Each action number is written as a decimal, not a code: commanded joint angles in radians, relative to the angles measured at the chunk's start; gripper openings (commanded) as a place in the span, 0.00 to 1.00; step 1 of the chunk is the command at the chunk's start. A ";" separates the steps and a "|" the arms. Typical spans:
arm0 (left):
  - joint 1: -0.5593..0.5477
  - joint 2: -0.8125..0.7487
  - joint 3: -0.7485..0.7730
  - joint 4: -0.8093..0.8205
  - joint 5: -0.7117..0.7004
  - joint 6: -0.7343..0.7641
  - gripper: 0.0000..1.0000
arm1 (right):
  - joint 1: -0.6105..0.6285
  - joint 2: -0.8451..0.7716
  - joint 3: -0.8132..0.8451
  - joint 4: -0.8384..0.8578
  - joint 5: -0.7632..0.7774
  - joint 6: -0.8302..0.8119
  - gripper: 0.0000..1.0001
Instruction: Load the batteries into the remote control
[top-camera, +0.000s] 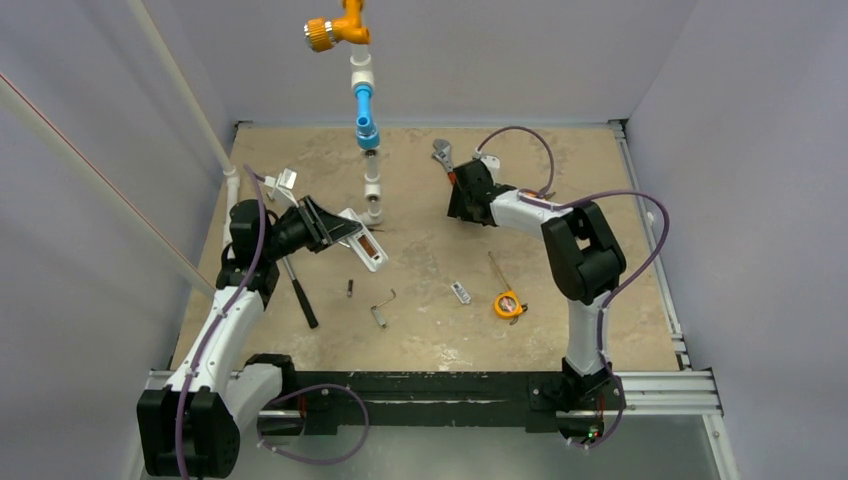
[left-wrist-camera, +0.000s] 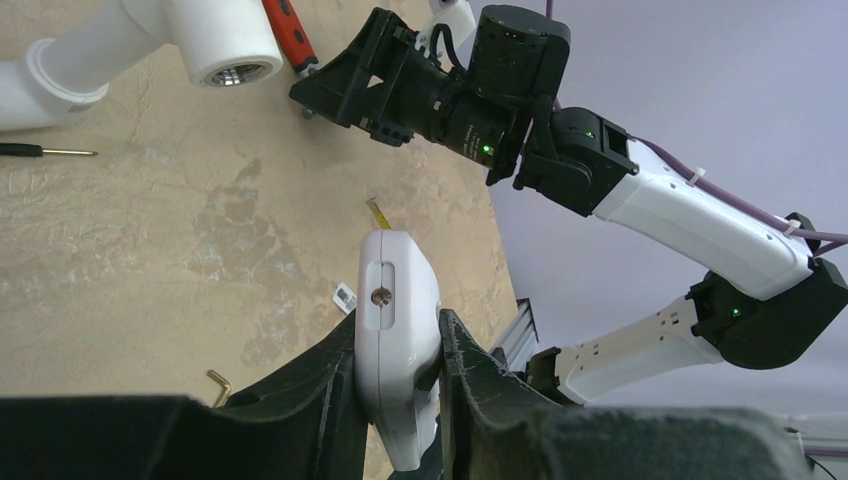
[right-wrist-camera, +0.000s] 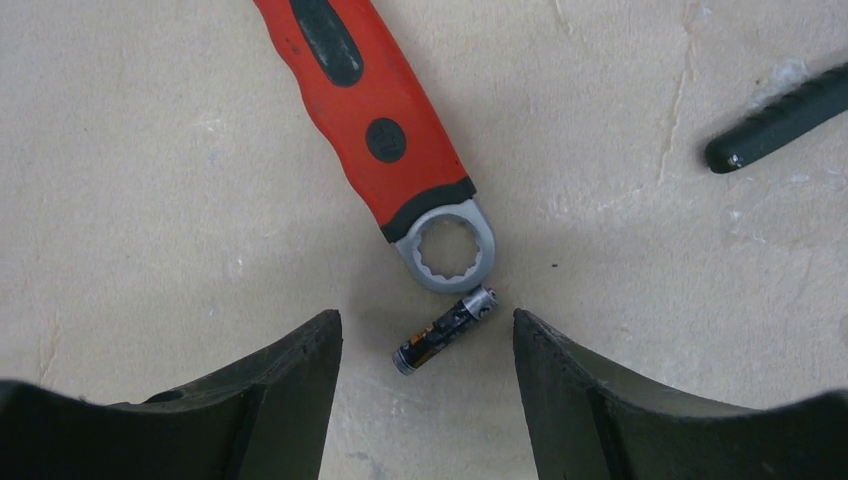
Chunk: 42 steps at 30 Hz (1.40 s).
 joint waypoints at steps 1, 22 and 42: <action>0.007 -0.016 0.036 0.019 -0.003 0.014 0.00 | 0.012 0.024 0.055 -0.013 0.045 -0.009 0.61; 0.007 -0.008 0.025 0.028 -0.012 0.009 0.00 | 0.051 0.001 0.005 -0.061 0.067 -0.089 0.37; 0.007 0.002 0.024 0.038 -0.008 -0.002 0.00 | 0.055 -0.060 -0.100 -0.062 -0.005 -0.137 0.34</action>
